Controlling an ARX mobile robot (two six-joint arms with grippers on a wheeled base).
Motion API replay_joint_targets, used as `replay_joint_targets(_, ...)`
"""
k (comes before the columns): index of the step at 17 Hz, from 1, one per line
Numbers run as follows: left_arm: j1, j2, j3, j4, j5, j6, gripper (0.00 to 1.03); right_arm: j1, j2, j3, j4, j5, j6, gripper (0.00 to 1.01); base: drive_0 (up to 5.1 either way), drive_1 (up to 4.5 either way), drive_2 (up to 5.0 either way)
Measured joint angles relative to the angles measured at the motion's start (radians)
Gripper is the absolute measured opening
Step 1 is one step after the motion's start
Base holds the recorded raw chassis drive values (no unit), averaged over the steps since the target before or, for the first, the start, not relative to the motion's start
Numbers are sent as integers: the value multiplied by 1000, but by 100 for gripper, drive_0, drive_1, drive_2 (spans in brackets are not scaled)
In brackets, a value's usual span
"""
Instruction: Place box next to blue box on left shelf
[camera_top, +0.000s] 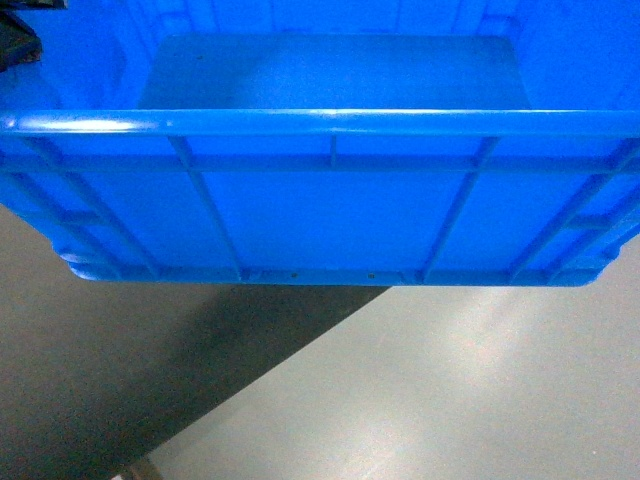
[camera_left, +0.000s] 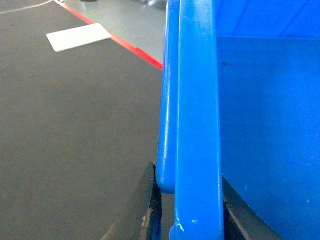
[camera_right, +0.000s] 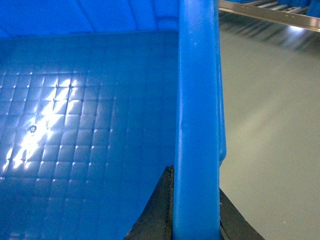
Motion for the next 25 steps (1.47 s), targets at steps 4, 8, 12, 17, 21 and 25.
replay_joint_targets(4,0,0,0,-1,0,0,18,0,0,0,-1,0,0,8,-149,-149,-149)
replay_joint_targets(8,0,0,0,-1,0,0,18,0,0,0,0,0,0,8,-149,-149,-149)
replay_joint_targets(12,0,0,0,-1,0,0,18,0,0,0,-1,0,0,8,-149,-149,-149)
replay_joint_targets(17,0,0,0,0,0,0,18,0,0,0,0,0,0,8,-149,-149,-149)
replay_joint_targets(21,0,0,0,-1,0,0,18,0,0,0,0,0,0,8,-149,-149,-149)
replay_joint_targets(25,0,0,0,0,-1,0,18,0,0,0,0,0,0,8,-149,-149,-149)
